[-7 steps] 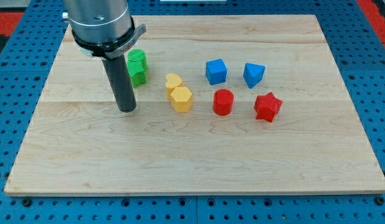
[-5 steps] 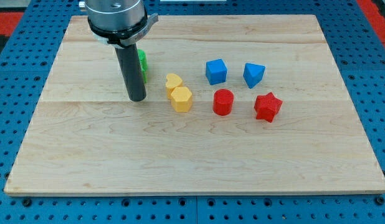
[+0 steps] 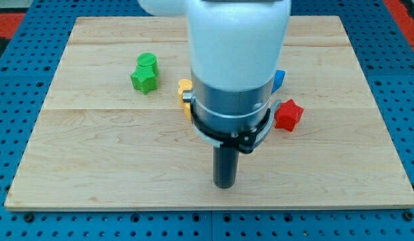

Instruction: Place red circle between yellow heart and blue cube

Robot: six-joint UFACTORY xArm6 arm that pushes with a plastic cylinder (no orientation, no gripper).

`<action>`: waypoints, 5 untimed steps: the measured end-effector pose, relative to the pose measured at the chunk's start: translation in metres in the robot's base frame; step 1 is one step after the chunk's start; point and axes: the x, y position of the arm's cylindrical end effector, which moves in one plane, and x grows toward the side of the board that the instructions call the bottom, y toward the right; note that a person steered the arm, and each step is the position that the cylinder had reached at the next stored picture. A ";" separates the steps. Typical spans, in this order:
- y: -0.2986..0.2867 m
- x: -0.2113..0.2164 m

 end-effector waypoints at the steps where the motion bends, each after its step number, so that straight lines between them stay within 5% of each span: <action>1: 0.008 -0.008; 3: 0.008 -0.008; 5: 0.087 -0.038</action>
